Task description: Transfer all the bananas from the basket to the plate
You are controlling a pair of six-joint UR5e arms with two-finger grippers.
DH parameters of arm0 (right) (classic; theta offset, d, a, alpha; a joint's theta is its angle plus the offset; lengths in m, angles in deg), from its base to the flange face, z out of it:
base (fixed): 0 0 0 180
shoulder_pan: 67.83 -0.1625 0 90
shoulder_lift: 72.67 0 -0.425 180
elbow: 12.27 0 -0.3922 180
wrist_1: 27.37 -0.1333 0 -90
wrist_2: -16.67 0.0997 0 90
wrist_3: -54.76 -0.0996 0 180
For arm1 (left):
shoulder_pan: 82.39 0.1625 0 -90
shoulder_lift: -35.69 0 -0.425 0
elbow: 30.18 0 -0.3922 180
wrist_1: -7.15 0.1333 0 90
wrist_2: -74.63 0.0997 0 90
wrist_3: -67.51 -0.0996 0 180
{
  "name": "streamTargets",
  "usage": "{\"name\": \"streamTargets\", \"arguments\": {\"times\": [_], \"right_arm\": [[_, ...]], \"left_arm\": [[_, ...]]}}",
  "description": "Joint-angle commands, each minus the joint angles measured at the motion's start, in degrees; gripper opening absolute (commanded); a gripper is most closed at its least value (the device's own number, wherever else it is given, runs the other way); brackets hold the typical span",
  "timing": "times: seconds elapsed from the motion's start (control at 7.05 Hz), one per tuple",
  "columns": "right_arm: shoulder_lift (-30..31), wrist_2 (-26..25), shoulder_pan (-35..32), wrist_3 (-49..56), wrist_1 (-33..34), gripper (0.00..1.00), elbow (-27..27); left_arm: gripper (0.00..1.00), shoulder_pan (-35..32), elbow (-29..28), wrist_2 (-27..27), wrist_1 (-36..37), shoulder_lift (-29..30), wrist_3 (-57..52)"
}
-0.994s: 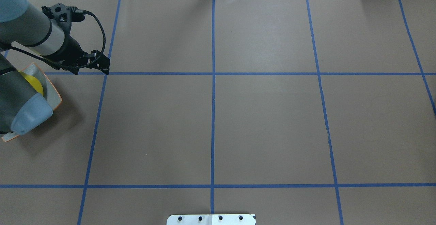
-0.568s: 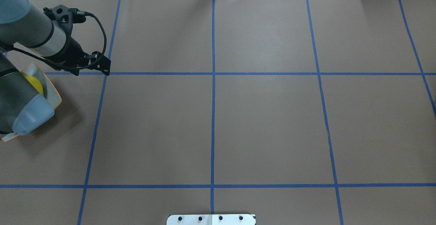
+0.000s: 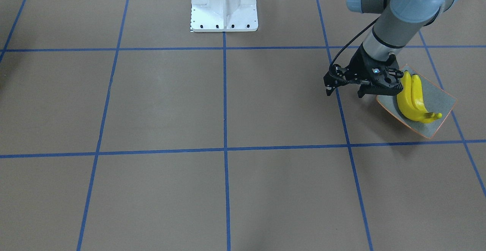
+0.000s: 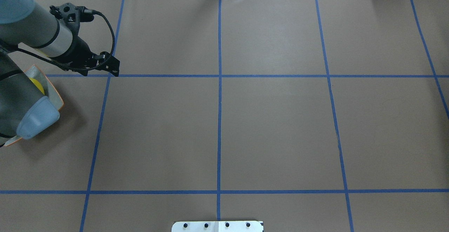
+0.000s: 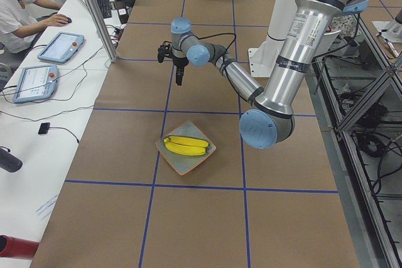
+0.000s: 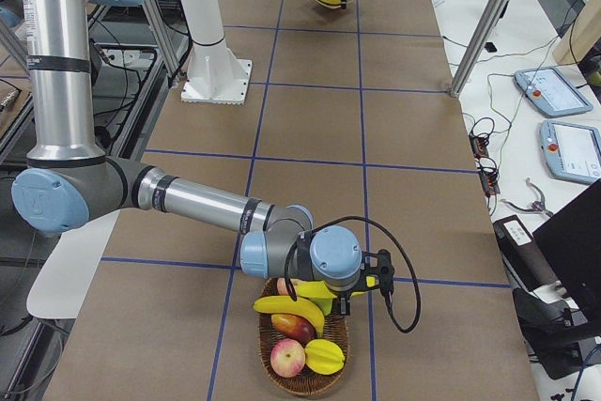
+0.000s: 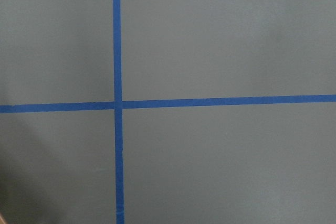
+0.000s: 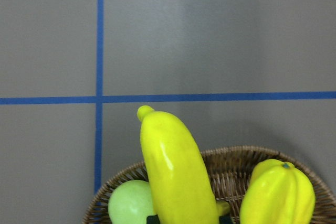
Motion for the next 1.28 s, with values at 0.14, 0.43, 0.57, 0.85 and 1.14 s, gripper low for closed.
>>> {"name": "streamTargets", "arguments": {"times": [0.14, 0.43, 0.57, 0.85, 1.14], "right_arm": [[0.1, 0.6, 10.4, -17.4, -0.4, 0.00, 14.2], [-2.9, -0.9, 17.7, -28.4, -0.5, 0.00, 19.9], [-5.3, -1.2, 21.0, -33.0, -0.5, 0.00, 21.8], [-8.6, -8.9, 30.9, -46.4, -0.5, 0.00, 27.6], [-15.8, -12.8, 39.4, -62.1, -0.5, 0.00, 29.2]], "left_arm": [[1.00, 4.5, -3.0, 0.0, -13.7, 2.3, 5.2], [1.00, 9.4, -3.4, -0.1, -16.9, 7.3, 12.8], [1.00, 9.4, -3.4, -2.2, -21.7, 7.4, 14.6], [0.99, 9.9, -3.9, -5.8, -27.1, 8.0, 15.8], [0.99, 12.0, -4.1, -5.7, -27.2, 11.1, 15.8]]}}
